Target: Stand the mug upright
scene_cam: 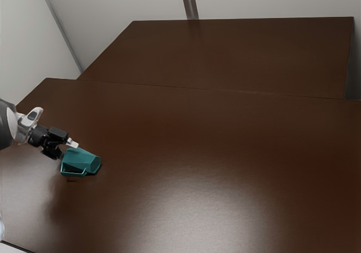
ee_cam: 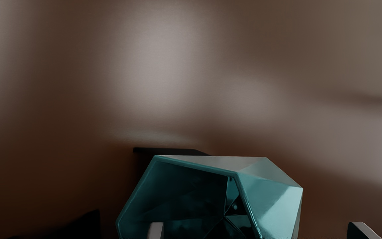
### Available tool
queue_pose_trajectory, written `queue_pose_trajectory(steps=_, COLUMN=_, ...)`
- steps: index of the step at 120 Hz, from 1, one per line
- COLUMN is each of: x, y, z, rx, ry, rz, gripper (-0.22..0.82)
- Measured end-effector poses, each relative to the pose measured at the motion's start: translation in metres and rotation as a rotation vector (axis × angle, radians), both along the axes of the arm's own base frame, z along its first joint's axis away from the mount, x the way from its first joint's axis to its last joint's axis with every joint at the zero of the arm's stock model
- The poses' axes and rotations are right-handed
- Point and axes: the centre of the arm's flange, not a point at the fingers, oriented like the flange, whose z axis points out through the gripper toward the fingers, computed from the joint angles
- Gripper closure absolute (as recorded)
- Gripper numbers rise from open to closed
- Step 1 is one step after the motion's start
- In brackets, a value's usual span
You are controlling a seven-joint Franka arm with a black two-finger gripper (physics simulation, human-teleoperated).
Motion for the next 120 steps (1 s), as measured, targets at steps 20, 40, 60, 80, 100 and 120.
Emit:
queue_pose_trajectory(steps=20, x=-0.001, y=-0.003, z=0.001, rx=-0.022, ry=-0.014, rz=-0.016, gripper=0.00)
queue_pose_trajectory(steps=40, x=0.000, y=-0.005, z=0.002, rx=-0.035, ry=-0.028, rz=-0.027, gripper=0.06)
queue_pose_trajectory(steps=60, x=-0.001, y=-0.006, z=0.001, rx=-0.041, ry=-0.036, rz=-0.035, gripper=0.26)
queue_pose_trajectory(steps=80, x=-0.002, y=-0.009, z=-0.001, rx=-0.052, ry=-0.042, rz=-0.033, gripper=0.45)
queue_pose_trajectory(steps=100, x=-0.003, y=-0.011, z=-0.004, rx=-0.061, ry=-0.048, rz=-0.032, gripper=0.57)
queue_pose_trajectory(steps=120, x=-0.003, y=-0.013, z=-0.004, rx=-0.067, ry=-0.057, rz=-0.030, gripper=0.66)
